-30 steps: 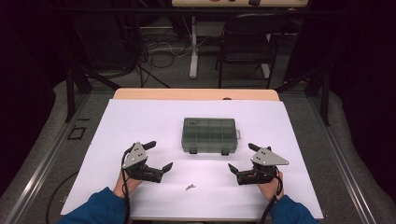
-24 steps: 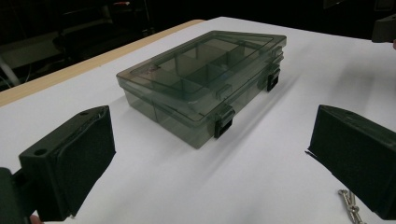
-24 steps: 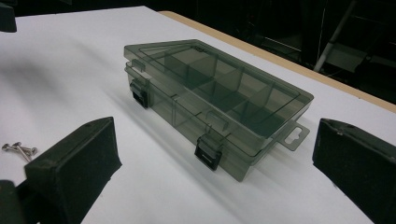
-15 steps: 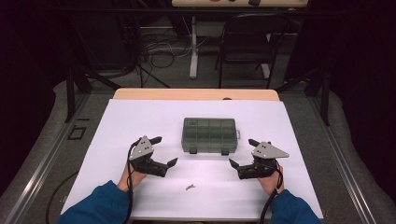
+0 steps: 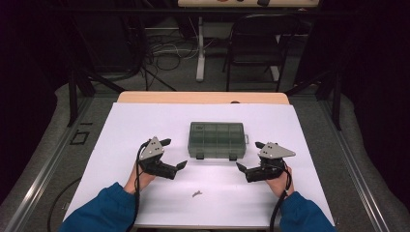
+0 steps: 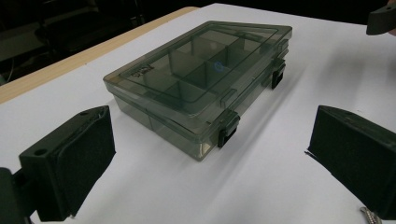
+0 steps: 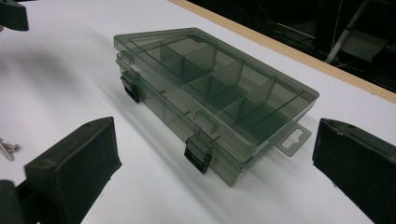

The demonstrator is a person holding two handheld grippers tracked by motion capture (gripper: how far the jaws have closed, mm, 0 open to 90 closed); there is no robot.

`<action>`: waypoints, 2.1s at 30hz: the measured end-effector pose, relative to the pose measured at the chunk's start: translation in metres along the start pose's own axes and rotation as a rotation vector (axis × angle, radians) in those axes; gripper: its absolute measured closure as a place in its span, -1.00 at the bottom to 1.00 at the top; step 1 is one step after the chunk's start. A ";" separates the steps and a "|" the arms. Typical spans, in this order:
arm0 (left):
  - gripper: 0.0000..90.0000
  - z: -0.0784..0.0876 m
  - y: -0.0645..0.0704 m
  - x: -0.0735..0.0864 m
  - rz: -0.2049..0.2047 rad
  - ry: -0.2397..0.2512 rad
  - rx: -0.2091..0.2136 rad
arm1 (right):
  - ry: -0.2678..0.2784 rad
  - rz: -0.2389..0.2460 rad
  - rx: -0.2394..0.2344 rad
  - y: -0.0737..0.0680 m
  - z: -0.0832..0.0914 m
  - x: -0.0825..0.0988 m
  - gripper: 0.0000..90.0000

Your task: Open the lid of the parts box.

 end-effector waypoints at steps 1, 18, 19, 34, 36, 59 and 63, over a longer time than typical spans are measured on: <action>-1.00 -0.001 -0.001 0.000 0.000 -0.002 0.005 | -0.005 0.000 -0.008 0.000 -0.001 0.000 -1.00; -1.00 -0.019 -0.013 0.000 0.008 -0.076 0.012 | -0.056 -0.006 -0.028 0.008 -0.015 0.004 -1.00; -1.00 -0.021 -0.014 0.000 0.004 -0.086 0.014 | -0.056 -0.004 -0.024 0.009 -0.015 0.003 -1.00; -1.00 -0.042 -0.028 0.007 -0.007 -0.166 -0.027 | -0.073 0.004 -0.025 0.011 -0.019 0.005 -0.97; -1.00 -0.045 -0.029 0.007 -0.011 -0.173 -0.034 | -0.073 0.009 -0.019 0.011 -0.019 0.004 -0.97; -0.50 -0.060 -0.031 0.008 -0.012 -0.205 -0.058 | -0.086 -0.004 -0.005 0.015 -0.018 0.007 -0.93; -0.41 -0.058 -0.030 0.006 -0.014 -0.188 -0.058 | -0.086 0.011 -0.003 0.016 -0.017 0.006 -0.92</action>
Point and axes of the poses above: each handheld gripper's, and its own axes: z roughly backward along the jaws, x roughly out of its underside, y roughly to its right, the point moved 5 cm from there along -z, roughly forward along the jaws, and after that the axes turned 12 degrees about x, right-handed, at the moved point
